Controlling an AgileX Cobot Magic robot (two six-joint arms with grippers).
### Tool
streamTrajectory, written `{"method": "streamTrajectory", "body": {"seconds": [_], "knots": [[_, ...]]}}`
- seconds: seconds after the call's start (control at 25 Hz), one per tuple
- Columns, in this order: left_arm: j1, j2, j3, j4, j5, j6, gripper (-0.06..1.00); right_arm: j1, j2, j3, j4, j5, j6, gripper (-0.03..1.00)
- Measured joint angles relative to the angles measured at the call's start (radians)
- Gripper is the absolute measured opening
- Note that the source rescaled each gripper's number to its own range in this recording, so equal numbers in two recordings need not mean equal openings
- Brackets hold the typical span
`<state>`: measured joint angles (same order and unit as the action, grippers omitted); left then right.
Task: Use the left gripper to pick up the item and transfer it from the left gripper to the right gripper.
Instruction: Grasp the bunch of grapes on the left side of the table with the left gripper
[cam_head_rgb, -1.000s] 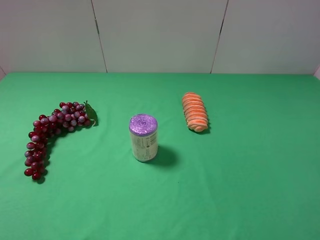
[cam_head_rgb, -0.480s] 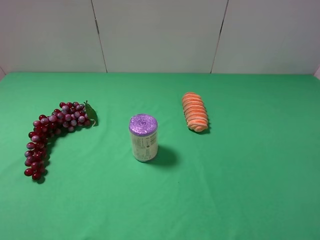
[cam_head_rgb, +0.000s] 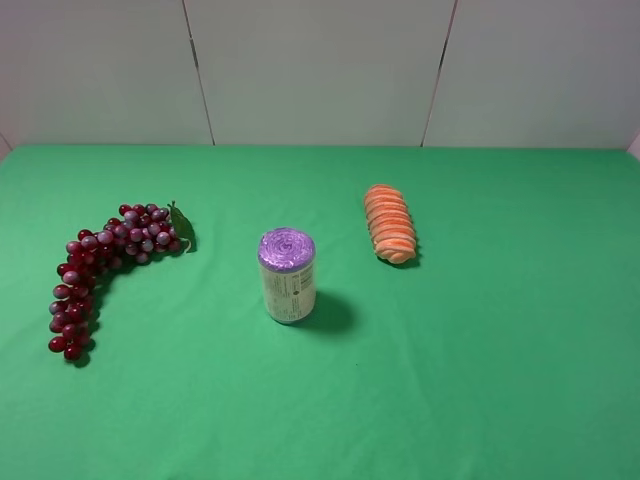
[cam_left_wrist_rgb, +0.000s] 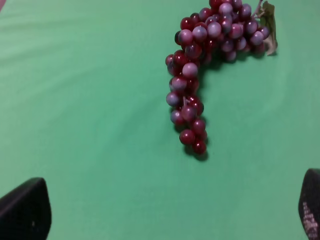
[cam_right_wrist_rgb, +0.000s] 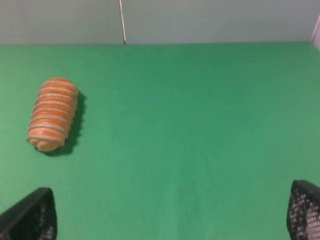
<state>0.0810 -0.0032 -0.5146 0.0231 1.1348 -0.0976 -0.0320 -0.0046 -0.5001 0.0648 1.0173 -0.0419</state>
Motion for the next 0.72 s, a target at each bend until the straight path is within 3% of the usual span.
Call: {"method": "streamTrajectory", "body": {"seconds": [0.6, 0.72], "knots": [[0.002, 0.0, 0.023, 0.026, -0.06, 0.0, 1.0, 0.0, 0.0, 0.0, 0.001, 0.0, 0.0, 1.0], [0.002, 0.029, 0.009, 0.026, -0.034, 0.0, 1.0, 0.0, 0.0, 0.0, 0.001, 0.0, 0.0, 1.0]]}}
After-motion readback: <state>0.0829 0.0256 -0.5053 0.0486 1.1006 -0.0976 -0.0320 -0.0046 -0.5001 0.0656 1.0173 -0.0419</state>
